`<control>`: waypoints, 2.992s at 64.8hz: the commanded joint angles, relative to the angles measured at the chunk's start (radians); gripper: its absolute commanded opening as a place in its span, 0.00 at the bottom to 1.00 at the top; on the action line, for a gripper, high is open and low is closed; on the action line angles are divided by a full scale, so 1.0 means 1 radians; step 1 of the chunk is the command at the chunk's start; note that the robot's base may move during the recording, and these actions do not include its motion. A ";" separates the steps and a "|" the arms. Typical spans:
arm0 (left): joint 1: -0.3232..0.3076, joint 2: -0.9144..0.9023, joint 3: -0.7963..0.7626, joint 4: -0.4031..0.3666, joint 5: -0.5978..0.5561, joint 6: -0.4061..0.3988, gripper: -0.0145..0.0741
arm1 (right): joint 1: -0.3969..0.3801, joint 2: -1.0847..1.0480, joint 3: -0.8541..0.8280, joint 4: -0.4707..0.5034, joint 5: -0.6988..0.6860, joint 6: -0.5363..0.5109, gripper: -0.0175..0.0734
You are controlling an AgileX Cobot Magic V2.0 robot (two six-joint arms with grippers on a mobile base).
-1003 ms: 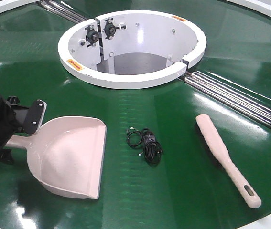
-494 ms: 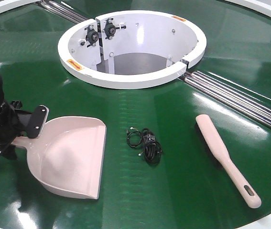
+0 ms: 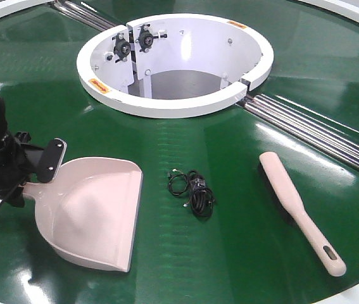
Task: Clean and inspect green conveyor with broom and dustpan
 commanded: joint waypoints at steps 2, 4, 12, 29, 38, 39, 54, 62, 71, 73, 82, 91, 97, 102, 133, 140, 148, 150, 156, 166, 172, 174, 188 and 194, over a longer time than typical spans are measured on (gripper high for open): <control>-0.025 -0.058 -0.066 -0.004 0.028 -0.060 0.15 | 0.000 -0.011 0.004 -0.002 -0.070 -0.005 0.18; -0.034 -0.058 -0.075 -0.004 0.031 -0.083 0.15 | 0.000 -0.011 0.004 -0.002 -0.070 -0.005 0.18; -0.076 -0.056 -0.110 0.028 0.036 -0.132 0.15 | 0.000 -0.011 0.004 -0.002 -0.070 -0.005 0.18; -0.109 -0.027 -0.117 0.126 0.108 -0.280 0.16 | 0.000 -0.012 0.004 -0.002 -0.070 -0.005 0.18; -0.109 -0.027 -0.117 0.117 0.105 -0.281 0.16 | 0.000 -0.012 0.004 -0.002 -0.070 -0.005 0.18; -0.109 -0.027 -0.117 0.117 0.105 -0.281 0.16 | 0.000 -0.012 0.004 -0.002 -0.070 -0.005 0.18; -0.109 -0.026 -0.117 0.117 0.095 -0.281 0.16 | 0.000 -0.012 0.004 -0.002 -0.070 -0.005 0.18; -0.109 -0.025 -0.117 0.118 0.092 -0.281 0.16 | 0.000 -0.012 0.004 -0.002 -0.070 -0.005 0.18; -0.109 -0.019 -0.117 0.117 0.083 -0.281 0.16 | 0.000 -0.012 0.004 -0.002 -0.070 -0.005 0.18; -0.109 -0.016 -0.117 0.117 0.083 -0.281 0.16 | 0.000 -0.012 0.004 -0.002 -0.070 -0.005 0.18; -0.109 -0.012 -0.117 0.116 0.072 -0.281 0.16 | 0.000 -0.012 0.004 -0.002 -0.070 -0.005 0.18; -0.108 -0.012 -0.117 0.116 0.083 -0.281 0.16 | 0.000 -0.012 0.004 -0.002 -0.070 -0.005 0.18; -0.108 -0.012 -0.117 0.116 0.114 -0.281 0.16 | 0.000 -0.012 0.004 -0.002 -0.070 -0.005 0.18; -0.108 -0.012 -0.117 0.116 0.124 -0.281 0.16 | 0.000 -0.012 0.004 -0.002 -0.070 -0.005 0.18; -0.108 -0.012 -0.117 0.116 0.124 -0.281 0.16 | 0.000 -0.011 0.004 -0.002 -0.070 -0.005 0.18; -0.108 -0.012 -0.117 0.116 0.124 -0.281 0.16 | 0.000 -0.011 0.004 -0.002 -0.070 -0.005 0.18; -0.108 -0.012 -0.117 0.116 0.124 -0.281 0.16 | 0.000 -0.011 0.004 -0.002 -0.070 -0.005 0.18; -0.108 -0.012 -0.117 0.116 0.124 -0.281 0.16 | 0.000 -0.011 0.004 -0.002 -0.070 -0.005 0.18; -0.108 -0.012 -0.117 0.116 0.124 -0.281 0.16 | 0.000 -0.011 0.004 -0.002 -0.070 -0.005 0.18; -0.108 -0.012 -0.117 0.116 0.124 -0.281 0.16 | 0.000 -0.011 0.004 -0.002 -0.070 -0.005 0.18; -0.108 -0.012 -0.117 0.116 0.124 -0.281 0.16 | 0.000 -0.011 0.004 -0.002 -0.071 -0.005 0.18; -0.108 -0.012 -0.117 0.116 0.124 -0.281 0.16 | 0.000 -0.011 0.004 -0.002 -0.071 -0.005 0.18; -0.108 -0.012 -0.117 0.116 0.124 -0.281 0.16 | 0.001 -0.010 -0.025 0.009 -0.221 -0.019 0.18; -0.108 -0.012 -0.117 0.116 0.124 -0.281 0.16 | 0.001 0.015 -0.089 0.016 -0.173 0.031 0.18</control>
